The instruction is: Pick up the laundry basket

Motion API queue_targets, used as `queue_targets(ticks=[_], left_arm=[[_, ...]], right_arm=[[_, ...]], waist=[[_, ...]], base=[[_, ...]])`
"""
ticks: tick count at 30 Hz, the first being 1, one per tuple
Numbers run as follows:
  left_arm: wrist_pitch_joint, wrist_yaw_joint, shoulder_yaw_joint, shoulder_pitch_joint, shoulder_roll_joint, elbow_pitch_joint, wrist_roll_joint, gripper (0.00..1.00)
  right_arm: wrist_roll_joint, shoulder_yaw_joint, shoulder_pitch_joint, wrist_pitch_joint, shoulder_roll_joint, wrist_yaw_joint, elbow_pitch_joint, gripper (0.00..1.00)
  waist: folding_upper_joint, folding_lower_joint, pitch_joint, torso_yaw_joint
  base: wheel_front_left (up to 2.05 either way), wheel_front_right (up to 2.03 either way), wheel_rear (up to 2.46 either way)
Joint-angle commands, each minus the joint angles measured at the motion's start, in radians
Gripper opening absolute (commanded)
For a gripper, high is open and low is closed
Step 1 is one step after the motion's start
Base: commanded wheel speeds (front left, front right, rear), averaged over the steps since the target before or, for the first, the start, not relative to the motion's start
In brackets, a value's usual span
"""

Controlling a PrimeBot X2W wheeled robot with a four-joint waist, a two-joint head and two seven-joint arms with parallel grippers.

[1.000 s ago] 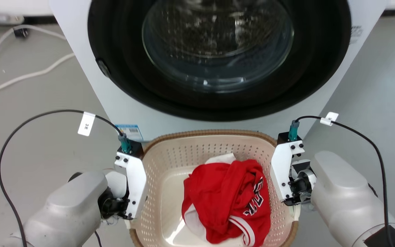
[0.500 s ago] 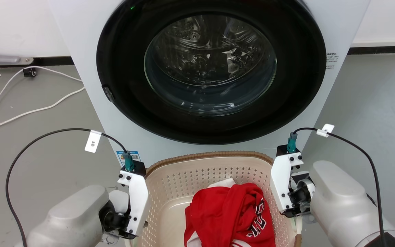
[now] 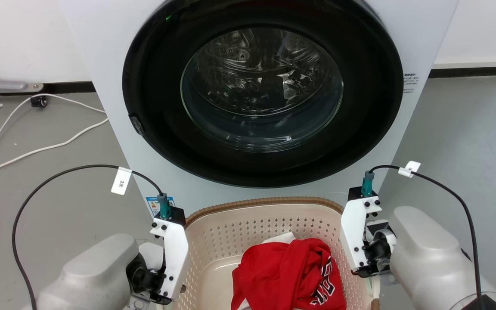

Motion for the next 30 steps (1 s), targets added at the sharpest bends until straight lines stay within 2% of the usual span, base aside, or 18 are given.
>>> queue_targets(ticks=[1,30], left_arm=[[0.012,-0.011,-0.005,0.015,-0.011,-0.013,0.008,0.0],[0.032,-0.011,-0.005,0.014,-0.008,0.01,-0.005,0.0]], right_arm=[[0.003,0.005,0.002,-0.004,0.003,0.0,-0.013,0.0],[0.056,0.031,0.009,-0.014,0.003,0.001,0.008,0.0]], waist=[[0.0,0.0001,0.0,0.0],[0.0,0.0001,-0.007,0.0]], base=[[0.0,0.0,0.0],[0.0,0.0,0.0]])
